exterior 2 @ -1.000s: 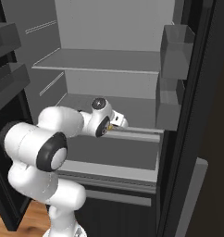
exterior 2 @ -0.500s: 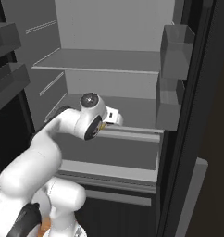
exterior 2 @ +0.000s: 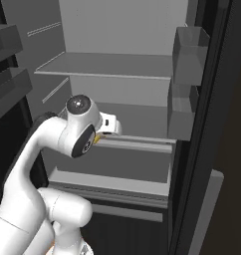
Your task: Pick the mango and banana from the fridge and place them inside the tupperware on the counter.
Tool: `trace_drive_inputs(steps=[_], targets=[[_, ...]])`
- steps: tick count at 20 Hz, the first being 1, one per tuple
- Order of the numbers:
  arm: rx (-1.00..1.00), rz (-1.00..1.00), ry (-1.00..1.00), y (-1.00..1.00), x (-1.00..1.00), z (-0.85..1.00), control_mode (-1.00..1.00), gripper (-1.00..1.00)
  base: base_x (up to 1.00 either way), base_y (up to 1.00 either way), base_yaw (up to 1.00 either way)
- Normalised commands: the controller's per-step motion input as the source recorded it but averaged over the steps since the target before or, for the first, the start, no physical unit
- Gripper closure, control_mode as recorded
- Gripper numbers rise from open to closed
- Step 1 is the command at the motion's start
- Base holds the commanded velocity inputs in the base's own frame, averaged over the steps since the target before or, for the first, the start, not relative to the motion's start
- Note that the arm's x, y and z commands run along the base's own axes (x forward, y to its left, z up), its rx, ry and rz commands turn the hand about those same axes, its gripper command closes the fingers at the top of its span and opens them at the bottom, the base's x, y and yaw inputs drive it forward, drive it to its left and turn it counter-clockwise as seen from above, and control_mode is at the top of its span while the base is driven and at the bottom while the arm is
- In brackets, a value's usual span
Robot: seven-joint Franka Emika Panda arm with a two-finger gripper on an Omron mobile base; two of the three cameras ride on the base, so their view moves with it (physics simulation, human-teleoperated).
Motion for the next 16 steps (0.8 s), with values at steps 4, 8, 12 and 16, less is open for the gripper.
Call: trace_drive_inputs(steps=[4, 8, 12, 16], targets=[[-0.06, 0.03, 0.15, 0.24, -0.82, 0.63, -1.00, 1.00, 0.00, 0.00, 0.00], [-0.05, 0.04, 0.16, 0.04, -0.76, 0.57, -1.00, 1.00, 0.00, 0.00, 0.00], [-0.05, 0.06, 0.15, 0.01, -0.75, 0.62, -1.00, 1.00, 0.00, 0.00, 0.00], [-0.03, 0.04, 0.11, 0.03, -0.70, 0.47, -1.00, 1.00, 0.00, 0.00, 0.00]])
